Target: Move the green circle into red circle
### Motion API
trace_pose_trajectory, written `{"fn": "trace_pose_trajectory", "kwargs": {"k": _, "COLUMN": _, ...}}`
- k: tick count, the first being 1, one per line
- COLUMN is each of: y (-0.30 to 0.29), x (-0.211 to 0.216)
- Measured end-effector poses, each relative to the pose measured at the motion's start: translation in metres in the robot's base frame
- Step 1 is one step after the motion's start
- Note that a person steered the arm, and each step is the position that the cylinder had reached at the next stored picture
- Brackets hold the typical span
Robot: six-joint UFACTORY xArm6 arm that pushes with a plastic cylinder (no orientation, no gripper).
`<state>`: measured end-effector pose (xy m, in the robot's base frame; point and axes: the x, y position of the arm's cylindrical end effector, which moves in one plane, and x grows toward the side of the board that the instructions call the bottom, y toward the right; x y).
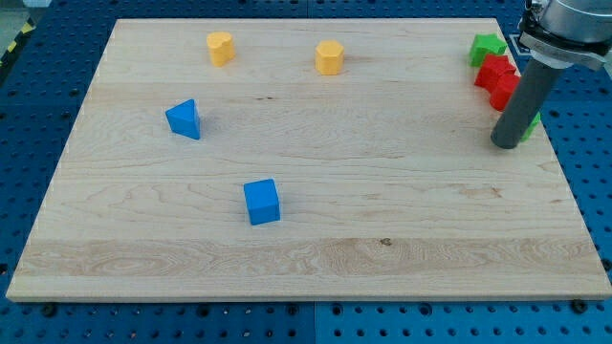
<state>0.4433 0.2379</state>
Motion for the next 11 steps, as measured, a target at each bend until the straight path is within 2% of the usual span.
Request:
{"fn": "trace_pose_trajectory", "kwargs": {"k": 1, "y": 0.009, "x": 0.027}}
{"fn": "trace_pose_trajectory", "kwargs": {"k": 2, "y": 0.035, "x": 0.028}}
{"fn": "trace_pose_trajectory", "kwargs": {"k": 7, "y": 0.039, "x": -0.021}}
{"fn": "trace_pose_trajectory", "kwargs": {"k": 8, "y": 0.039, "x": -0.009}}
{"fn": "trace_pose_trajectory", "kwargs": {"k": 9, "y": 0.022, "x": 0.009}}
{"fn": "trace_pose_trajectory", "kwargs": {"k": 10, "y": -0.022, "x": -0.003}}
{"fn": "trace_pose_trajectory", "kwargs": {"k": 11, "y": -0.053, "x": -0.033}}
